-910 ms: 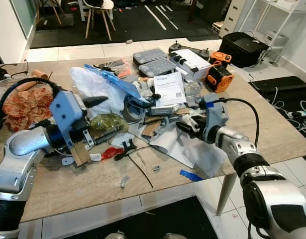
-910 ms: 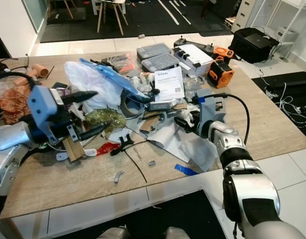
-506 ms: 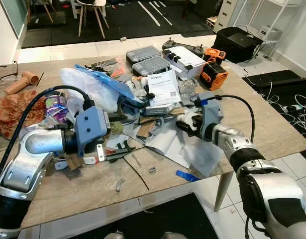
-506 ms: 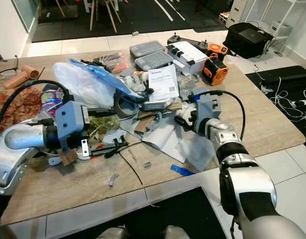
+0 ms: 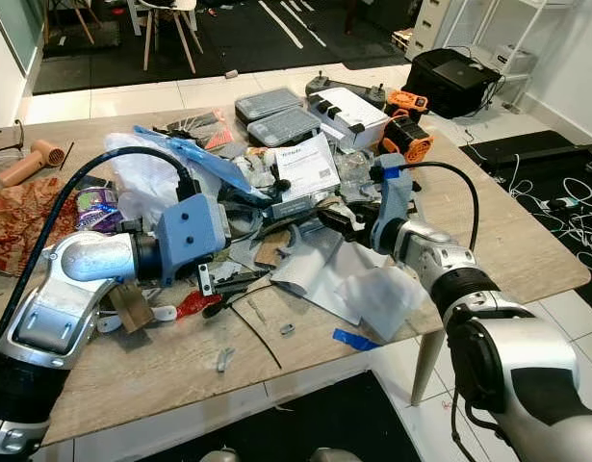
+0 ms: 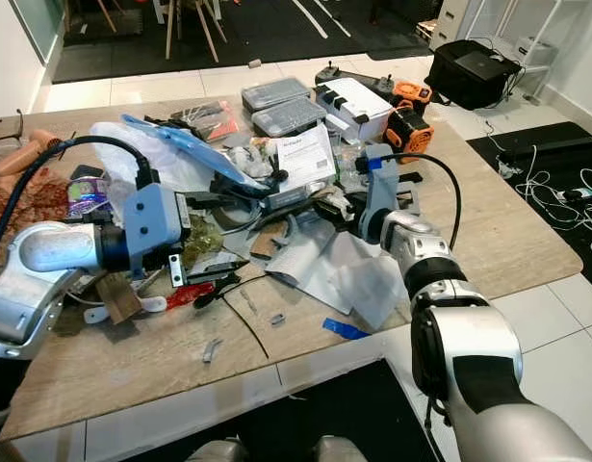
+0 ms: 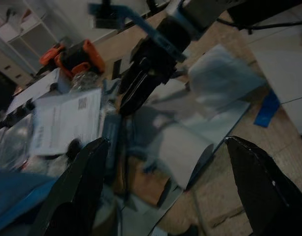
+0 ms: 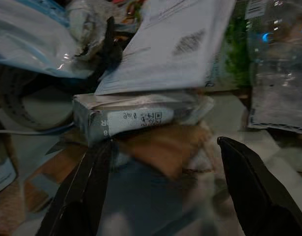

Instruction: Picking trash to rubbish bin

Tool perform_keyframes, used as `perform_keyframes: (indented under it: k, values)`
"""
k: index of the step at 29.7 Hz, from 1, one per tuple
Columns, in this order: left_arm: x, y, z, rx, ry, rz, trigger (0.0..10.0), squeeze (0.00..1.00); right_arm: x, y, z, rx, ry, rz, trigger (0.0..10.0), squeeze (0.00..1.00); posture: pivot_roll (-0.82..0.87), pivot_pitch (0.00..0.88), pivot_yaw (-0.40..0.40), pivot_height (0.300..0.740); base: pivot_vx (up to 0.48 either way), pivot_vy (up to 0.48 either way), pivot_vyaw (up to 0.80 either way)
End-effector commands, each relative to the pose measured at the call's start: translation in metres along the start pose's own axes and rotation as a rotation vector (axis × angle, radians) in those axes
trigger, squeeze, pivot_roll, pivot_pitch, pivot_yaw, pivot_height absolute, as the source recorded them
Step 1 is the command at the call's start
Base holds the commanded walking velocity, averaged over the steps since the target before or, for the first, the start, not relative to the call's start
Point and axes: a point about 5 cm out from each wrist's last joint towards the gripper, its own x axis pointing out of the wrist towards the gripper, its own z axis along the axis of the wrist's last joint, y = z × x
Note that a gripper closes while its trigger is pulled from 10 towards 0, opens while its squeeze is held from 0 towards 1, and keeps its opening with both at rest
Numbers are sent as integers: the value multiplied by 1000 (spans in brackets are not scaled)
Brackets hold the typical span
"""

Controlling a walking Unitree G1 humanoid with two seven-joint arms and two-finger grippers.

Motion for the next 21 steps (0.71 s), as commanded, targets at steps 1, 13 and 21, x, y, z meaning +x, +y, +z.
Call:
perform_keyframes:
  k: [1,13,21]
  values:
    - [9,-4,9,19,-29,-28,10000,0,2,2,1,17,6,12,10000,0,14,0,-61,740,0,0,0]
    - [14,-1,21,53,-59,-45,10000,0,-4,2,36,-381,2,109,10000,0,17,0,-59,740,0,0,0]
    - [19,-5,26,55,-75,-66,10000,0,-2,16,66,-418,-89,238,10000,0,19,0,-55,740,0,0,0]
